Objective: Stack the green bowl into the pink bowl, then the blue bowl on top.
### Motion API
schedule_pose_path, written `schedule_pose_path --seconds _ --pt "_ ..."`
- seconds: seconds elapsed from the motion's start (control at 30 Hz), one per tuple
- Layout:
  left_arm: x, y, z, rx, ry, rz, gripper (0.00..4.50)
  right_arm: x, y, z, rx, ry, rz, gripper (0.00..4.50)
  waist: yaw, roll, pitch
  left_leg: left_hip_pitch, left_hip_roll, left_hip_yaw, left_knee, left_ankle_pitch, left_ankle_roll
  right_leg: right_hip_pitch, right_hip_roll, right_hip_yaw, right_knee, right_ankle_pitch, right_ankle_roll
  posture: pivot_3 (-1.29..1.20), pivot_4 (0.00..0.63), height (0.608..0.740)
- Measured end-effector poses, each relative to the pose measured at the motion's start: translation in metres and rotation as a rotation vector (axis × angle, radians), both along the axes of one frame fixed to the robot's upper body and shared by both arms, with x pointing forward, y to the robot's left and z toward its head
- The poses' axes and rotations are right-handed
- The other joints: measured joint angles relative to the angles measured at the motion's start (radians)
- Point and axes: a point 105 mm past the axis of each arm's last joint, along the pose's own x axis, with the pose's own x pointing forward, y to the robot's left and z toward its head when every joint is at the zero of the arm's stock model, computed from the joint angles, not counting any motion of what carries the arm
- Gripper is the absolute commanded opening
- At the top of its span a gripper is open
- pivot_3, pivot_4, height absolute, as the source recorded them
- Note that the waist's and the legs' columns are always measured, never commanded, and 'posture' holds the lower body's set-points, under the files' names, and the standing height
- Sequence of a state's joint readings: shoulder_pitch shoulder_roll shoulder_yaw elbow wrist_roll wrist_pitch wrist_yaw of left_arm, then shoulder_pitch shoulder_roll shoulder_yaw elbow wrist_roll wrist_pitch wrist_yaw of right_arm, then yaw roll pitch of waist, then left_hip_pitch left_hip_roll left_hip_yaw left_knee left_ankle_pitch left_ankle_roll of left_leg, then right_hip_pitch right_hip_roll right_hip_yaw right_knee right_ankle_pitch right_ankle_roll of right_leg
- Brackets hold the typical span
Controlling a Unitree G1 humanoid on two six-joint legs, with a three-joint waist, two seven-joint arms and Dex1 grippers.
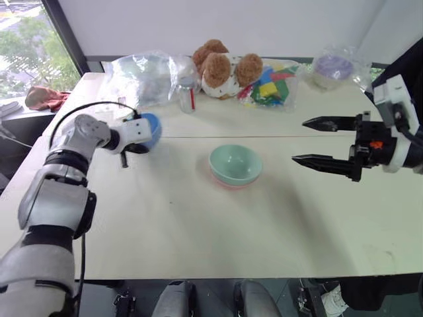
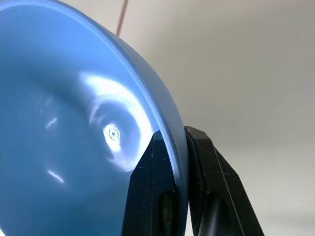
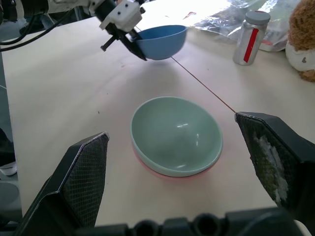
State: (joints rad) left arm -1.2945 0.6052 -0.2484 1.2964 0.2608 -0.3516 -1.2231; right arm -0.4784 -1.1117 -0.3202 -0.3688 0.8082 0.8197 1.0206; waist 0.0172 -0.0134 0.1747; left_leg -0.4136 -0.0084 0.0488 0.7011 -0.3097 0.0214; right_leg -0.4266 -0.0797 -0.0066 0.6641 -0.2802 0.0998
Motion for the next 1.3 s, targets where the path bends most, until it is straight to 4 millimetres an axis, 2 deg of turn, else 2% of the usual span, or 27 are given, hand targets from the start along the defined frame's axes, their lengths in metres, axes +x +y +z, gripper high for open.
schedule_pose_path --seconds 0.13,0.23,0.47,0.67,0.8,0.9,0.97,1.03,1.13,1.2,1.3 --pt "-0.019 -0.077 0.05 -0.143 0.001 -0.359 0.05 0.0 -0.001 0.0 0.001 -0.001 -0.009 4.5 -0.003 0.0 0.0 -0.001 0.0 0.0 0.0 0.002 -0.003 0.0 0.0 0.0 0.0 0.001 0.001 0.0 0.15 0.74" --pt "-0.037 -0.11 0.068 -0.151 0.007 -0.542 0.05 -0.001 -0.003 0.0 0.0 -0.003 -0.02 4.5 -0.013 0.001 0.0 0.0 0.0 0.0 -0.001 0.001 -0.002 0.0 0.001 0.001 0.0 0.001 0.001 0.0 0.15 0.74" --pt "-0.053 -0.143 0.046 -0.075 0.097 -0.681 0.05 -0.007 -0.009 0.0 -0.005 -0.02 -0.066 4.5 -0.027 0.001 0.0 0.001 0.001 0.0 -0.001 -0.001 0.001 0.0 0.001 0.002 0.0 0.001 0.001 0.0 0.15 0.74" --pt "-0.065 -0.147 0.033 0.05 0.136 -0.756 0.05 -0.014 -0.011 -0.001 0.0 -0.024 -0.096 4.5 -0.027 0.001 0.0 0.002 0.001 -0.001 -0.001 -0.001 0.001 0.0 0.0 0.003 0.0 0.001 0.001 0.0 0.15 0.74" --pt "-0.071 -0.144 0.021 0.117 0.187 -0.783 1.65 -0.017 -0.011 -0.002 -0.005 -0.028 -0.111 4.5 -0.027 0.001 0.0 0.002 0.001 -0.001 -0.001 -0.001 0.001 0.0 0.0 0.003 0.0 0.001 0.001 0.0 0.15 0.74" --pt "-0.075 -0.139 0.014 0.157 0.219 -0.794 3.15 -0.018 -0.012 -0.003 -0.001 -0.028 -0.119 4.5 -0.026 0.001 0.0 0.002 0.001 -0.001 -0.001 -0.001 0.001 0.0 0.0 0.003 0.0 0.001 0.001 0.0 0.15 0.74" --pt "-0.077 -0.137 0.012 0.173 0.231 -0.801 4.31 -0.018 -0.013 -0.004 0.001 -0.024 -0.125 4.5 -0.027 0.001 0.0 0.002 0.001 -0.001 -0.001 -0.001 0.001 0.0 0.0 0.003 0.0 0.001 0.001 0.0 0.15 0.74" --pt "-0.078 -0.138 0.013 0.166 0.231 -0.808 4.42 -0.018 -0.013 -0.004 0.005 -0.019 -0.126 4.5 -0.026 0.001 0.0 0.002 0.001 -0.001 -0.001 -0.001 0.001 0.0 0.0 0.003 0.0 0.001 0.001 0.0 0.15 0.74" --pt "-0.074 -0.145 0.025 0.136 0.203 -0.804 4.42 -0.018 -0.013 -0.004 0.007 -0.021 -0.128 4.5 -0.023 0.001 0.0 0.001 0.0 0.0 0.0 -0.001 0.001 0.0 0.001 0.002 0.0 0.001 0.001 0.0 0.15 0.74" --pt "-0.07 -0.149 0.042 0.08 0.16 -0.789 4.42 -0.018 -0.012 -0.004 0.008 -0.026 -0.124 4.5 -0.025 0.0 0.0 0.001 0.0 0.0 0.0 -0.001 0.001 0.0 0.001 0.002 -0.001 0.001 0.001 0.0 0.15 0.74" --pt "-0.066 -0.144 0.068 0.009 0.095 -0.759 4.42 -0.018 -0.012 -0.003 0.009 -0.032 -0.118 4.5 -0.029 0.001 0.0 0.002 0.0 -0.001 -0.001 -0.001 0.001 0.0 0.001 0.002 -0.001 0.001 0.001 0.0 0.15 0.74"
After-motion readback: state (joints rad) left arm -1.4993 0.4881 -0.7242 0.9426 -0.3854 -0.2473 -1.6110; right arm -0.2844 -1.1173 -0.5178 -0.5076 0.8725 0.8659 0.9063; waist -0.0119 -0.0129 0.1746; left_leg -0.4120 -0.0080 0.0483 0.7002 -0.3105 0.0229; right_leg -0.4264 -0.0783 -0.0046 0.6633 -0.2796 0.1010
